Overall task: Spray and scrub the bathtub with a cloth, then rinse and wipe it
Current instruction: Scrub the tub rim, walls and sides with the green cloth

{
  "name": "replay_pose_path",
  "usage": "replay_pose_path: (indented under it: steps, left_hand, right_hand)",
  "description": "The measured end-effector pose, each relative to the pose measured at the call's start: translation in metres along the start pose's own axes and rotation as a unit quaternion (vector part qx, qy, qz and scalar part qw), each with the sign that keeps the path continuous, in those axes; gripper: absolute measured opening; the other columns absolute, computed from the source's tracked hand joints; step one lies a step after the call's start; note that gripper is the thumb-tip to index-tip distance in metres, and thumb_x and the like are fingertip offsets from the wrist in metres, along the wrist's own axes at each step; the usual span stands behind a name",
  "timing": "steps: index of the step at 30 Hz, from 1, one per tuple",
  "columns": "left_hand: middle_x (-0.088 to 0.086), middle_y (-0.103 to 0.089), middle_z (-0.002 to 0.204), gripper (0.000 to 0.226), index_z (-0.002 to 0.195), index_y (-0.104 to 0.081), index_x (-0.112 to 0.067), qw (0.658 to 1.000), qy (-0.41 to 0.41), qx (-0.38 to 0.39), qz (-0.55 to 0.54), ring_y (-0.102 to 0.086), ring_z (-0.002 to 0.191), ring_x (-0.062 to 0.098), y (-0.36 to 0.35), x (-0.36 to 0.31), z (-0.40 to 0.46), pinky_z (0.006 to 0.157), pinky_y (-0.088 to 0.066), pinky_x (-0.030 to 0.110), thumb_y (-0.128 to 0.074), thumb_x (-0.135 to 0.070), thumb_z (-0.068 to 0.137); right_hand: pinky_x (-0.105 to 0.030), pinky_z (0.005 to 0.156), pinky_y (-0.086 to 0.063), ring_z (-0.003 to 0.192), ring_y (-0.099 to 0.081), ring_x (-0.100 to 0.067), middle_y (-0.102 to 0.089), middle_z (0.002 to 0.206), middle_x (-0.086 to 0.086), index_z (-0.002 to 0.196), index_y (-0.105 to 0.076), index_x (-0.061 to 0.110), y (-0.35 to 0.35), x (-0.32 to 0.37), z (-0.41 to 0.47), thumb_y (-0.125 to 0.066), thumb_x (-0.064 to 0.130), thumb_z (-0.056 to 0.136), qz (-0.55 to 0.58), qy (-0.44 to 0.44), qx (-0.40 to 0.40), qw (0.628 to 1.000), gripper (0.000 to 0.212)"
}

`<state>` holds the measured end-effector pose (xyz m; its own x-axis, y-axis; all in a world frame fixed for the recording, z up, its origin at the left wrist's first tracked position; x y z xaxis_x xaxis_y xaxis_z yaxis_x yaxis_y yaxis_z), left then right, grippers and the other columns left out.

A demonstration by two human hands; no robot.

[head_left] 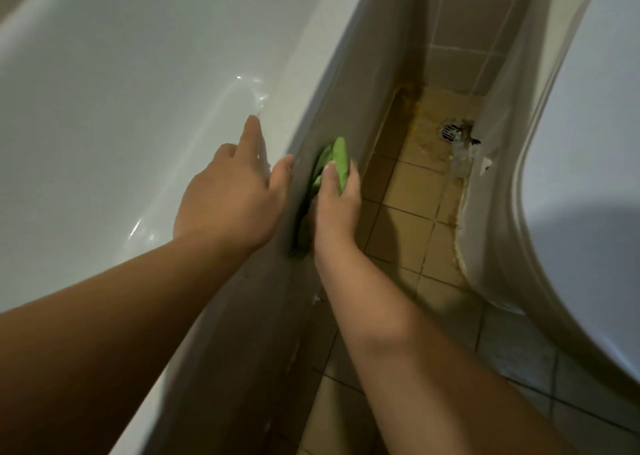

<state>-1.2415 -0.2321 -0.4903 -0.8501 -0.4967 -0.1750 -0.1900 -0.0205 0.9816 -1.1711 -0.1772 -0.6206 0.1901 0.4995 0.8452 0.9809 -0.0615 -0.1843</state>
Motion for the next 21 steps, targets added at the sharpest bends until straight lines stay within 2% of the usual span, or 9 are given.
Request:
replay_pose_path:
  steps: [3,6,8,10,13,14,17,19,21]
  left_hand:
    - [0.011,-0.058,0.133,0.064,0.163,-0.009,-0.03,0.999,-0.02,0.008,-0.026,-0.059,0.11,0.031,0.003,-0.001,-0.001,0.079,-0.041,0.037,-0.021,-0.056,0.107]
    - [0.01,-0.057,0.137,0.059,0.164,-0.009,-0.029,0.998,-0.024,0.014,-0.05,-0.056,0.116,0.026,0.006,-0.004,0.002,0.082,-0.036,0.033,-0.017,-0.048,0.109]
    - [0.009,-0.056,0.139,0.058,0.165,-0.008,-0.029,0.998,-0.027,0.018,-0.056,-0.055,0.115,0.022,0.005,-0.006,0.01,0.083,-0.035,0.031,-0.018,-0.045,0.11]
    - [0.007,-0.054,0.141,0.059,0.165,-0.006,-0.029,0.997,-0.029,0.022,-0.061,-0.054,0.111,0.019,0.002,-0.008,0.02,0.081,-0.035,0.03,-0.02,-0.043,0.11]
    - [0.006,-0.053,0.144,0.061,0.165,-0.005,-0.031,0.996,-0.029,0.022,-0.076,-0.055,0.116,0.02,0.001,-0.012,0.032,0.082,-0.039,0.031,-0.02,-0.045,0.108]
    - [0.005,-0.054,0.144,0.062,0.165,-0.006,-0.031,0.996,-0.029,0.023,-0.082,-0.055,0.118,0.021,0.001,-0.013,0.036,0.083,-0.04,0.032,-0.019,-0.046,0.107]
    - [0.002,-0.055,0.144,0.062,0.165,-0.009,-0.032,0.995,-0.019,0.026,-0.097,-0.056,0.118,0.019,0.001,-0.016,0.049,0.084,-0.037,0.029,-0.021,-0.046,0.106]
    - [0.001,-0.055,0.142,0.061,0.165,-0.01,-0.032,0.994,-0.013,0.033,-0.106,-0.054,0.112,0.014,0.002,-0.019,0.054,0.085,-0.036,0.028,-0.022,-0.046,0.107]
    - [0.001,-0.056,0.139,0.061,0.165,-0.009,-0.032,0.994,-0.012,0.038,-0.106,-0.049,0.104,0.008,0.003,-0.023,0.057,0.082,-0.036,0.028,-0.022,-0.046,0.108]
  right_hand:
    - [-0.018,0.086,-0.046,0.099,-0.056,0.005,-0.057,0.124,0.015,0.155,-0.041,0.036,-0.006,0.039,-0.008,-0.047,0.044,0.108,0.046,0.054,0.015,0.997,0.048]
    - [-0.013,0.093,-0.044,0.11,-0.052,0.009,-0.047,0.14,0.013,0.154,-0.038,0.041,-0.014,0.051,-0.014,-0.048,0.044,0.108,0.014,0.092,0.057,0.994,0.047]
    - [-0.006,0.088,-0.039,0.108,-0.047,0.015,-0.037,0.141,0.02,0.155,-0.036,0.04,-0.019,0.06,-0.009,-0.048,0.042,0.108,0.001,0.102,0.067,0.993,0.048]
    - [-0.012,0.093,-0.039,0.105,-0.046,0.014,-0.034,0.141,0.023,0.157,-0.034,0.038,-0.026,0.074,0.011,-0.048,0.041,0.108,-0.001,0.095,0.045,0.994,0.051]
    - [-0.035,0.106,-0.049,0.118,-0.056,-0.005,-0.046,0.149,0.012,0.155,-0.036,0.04,-0.036,0.092,0.047,-0.051,0.044,0.106,0.02,0.06,0.002,0.998,0.051]
    - [-0.038,0.107,-0.05,0.121,-0.058,-0.008,-0.049,0.147,0.013,0.154,-0.037,0.042,-0.037,0.096,0.053,-0.053,0.045,0.105,0.027,0.054,-0.004,0.998,0.051]
    - [-0.022,0.099,-0.05,0.118,-0.057,0.006,-0.052,0.136,0.029,0.15,-0.042,0.046,-0.03,0.09,0.032,-0.055,0.041,0.106,0.021,0.079,0.021,0.996,0.047]
    - [-0.012,0.096,-0.046,0.123,-0.054,0.011,-0.051,0.14,0.03,0.144,-0.043,0.053,-0.02,0.068,0.001,-0.056,0.038,0.105,0.014,0.098,0.042,0.994,0.044]
    - [-0.012,0.099,-0.045,0.129,-0.051,0.009,-0.048,0.148,0.026,0.139,-0.038,0.065,-0.015,0.047,-0.014,-0.054,0.047,0.103,-0.003,0.087,0.053,0.995,0.043]
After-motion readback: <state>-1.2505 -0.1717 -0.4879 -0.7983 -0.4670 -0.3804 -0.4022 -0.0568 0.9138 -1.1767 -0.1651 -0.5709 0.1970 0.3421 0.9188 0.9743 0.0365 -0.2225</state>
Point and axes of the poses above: each hand's wrist, its own z-axis towards the middle knuckle, its own y-axis out of the back of the hand, x = y × z, the point moved 1 cm from there along z, towards the middle knuckle
